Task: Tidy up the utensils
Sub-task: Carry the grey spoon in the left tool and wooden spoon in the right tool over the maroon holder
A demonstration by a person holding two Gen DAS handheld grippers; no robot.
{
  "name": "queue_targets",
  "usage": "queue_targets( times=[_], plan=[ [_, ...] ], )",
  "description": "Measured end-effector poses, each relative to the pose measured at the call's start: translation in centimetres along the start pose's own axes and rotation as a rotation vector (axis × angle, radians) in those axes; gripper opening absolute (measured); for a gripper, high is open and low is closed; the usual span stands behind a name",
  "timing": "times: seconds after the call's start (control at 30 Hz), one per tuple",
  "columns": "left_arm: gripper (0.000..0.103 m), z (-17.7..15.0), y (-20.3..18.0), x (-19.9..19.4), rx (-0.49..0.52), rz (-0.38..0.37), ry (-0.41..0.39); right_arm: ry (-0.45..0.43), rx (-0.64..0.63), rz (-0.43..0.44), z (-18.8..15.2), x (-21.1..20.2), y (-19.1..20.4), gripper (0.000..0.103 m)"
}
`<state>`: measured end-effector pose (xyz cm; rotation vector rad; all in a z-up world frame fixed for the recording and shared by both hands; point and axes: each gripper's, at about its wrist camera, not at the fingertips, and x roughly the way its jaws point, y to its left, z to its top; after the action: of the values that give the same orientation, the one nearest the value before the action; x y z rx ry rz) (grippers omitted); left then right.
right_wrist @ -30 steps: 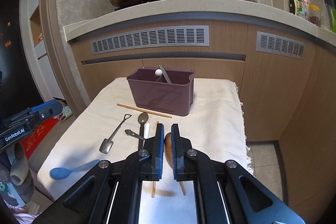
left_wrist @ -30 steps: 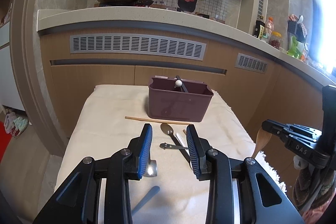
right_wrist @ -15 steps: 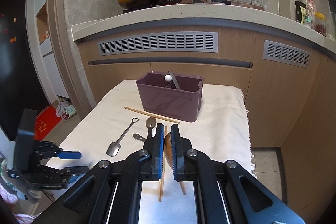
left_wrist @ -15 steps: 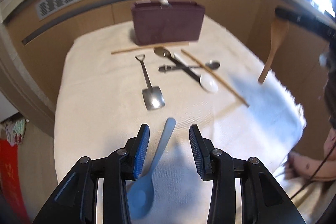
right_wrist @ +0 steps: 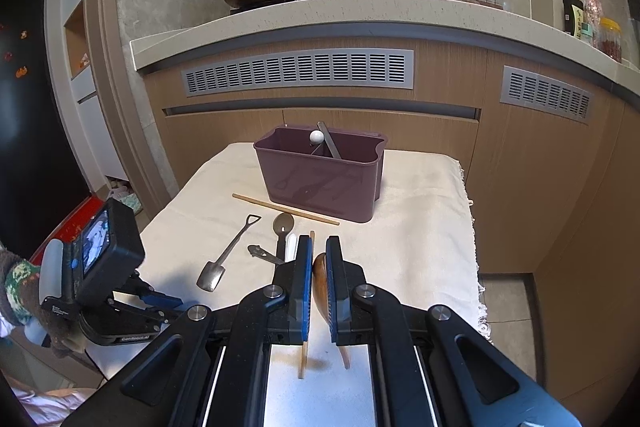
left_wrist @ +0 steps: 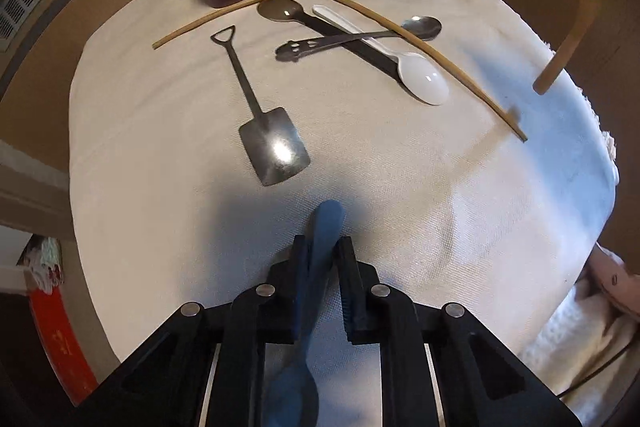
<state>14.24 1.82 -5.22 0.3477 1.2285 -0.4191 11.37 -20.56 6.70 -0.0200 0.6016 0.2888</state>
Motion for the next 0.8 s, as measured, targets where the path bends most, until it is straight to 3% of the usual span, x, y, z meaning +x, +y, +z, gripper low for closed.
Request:
queue_targets(
  times=[0.13,0.27,0.4,0.6,0.8],
  plan=[
    [0.013,-1.6,0.5,-2.0,-0.103,0.009,-0.155,-0.003,0.015,0.007,-0.2,-0.1,-0.2,0.006],
    [0.013,-2.5,0.4,-6.3,-0.214,-0.054,-0.370,0.003,0.032,0.009,0.2,-0.1,-0.3,0.006],
    [0.013,0.2,0.2,-12.3,-0.241,-0.088,-0.581,-0.049,0.030,0.007,2.6,-1.0,-0.3,0.006],
    [0.013,7.6,2.1,-21.4,-0.221,-0.056,-0.845,-0.216,-0.014,-0.012,11.3,-3.5,-0.6,0.006],
    [0.013,15.2,4.6,-24.9,-0.169,0.004,-0.958,-0.296,-0.031,-0.005,19.1,-1.8,-1.5,0.006]
  ],
)
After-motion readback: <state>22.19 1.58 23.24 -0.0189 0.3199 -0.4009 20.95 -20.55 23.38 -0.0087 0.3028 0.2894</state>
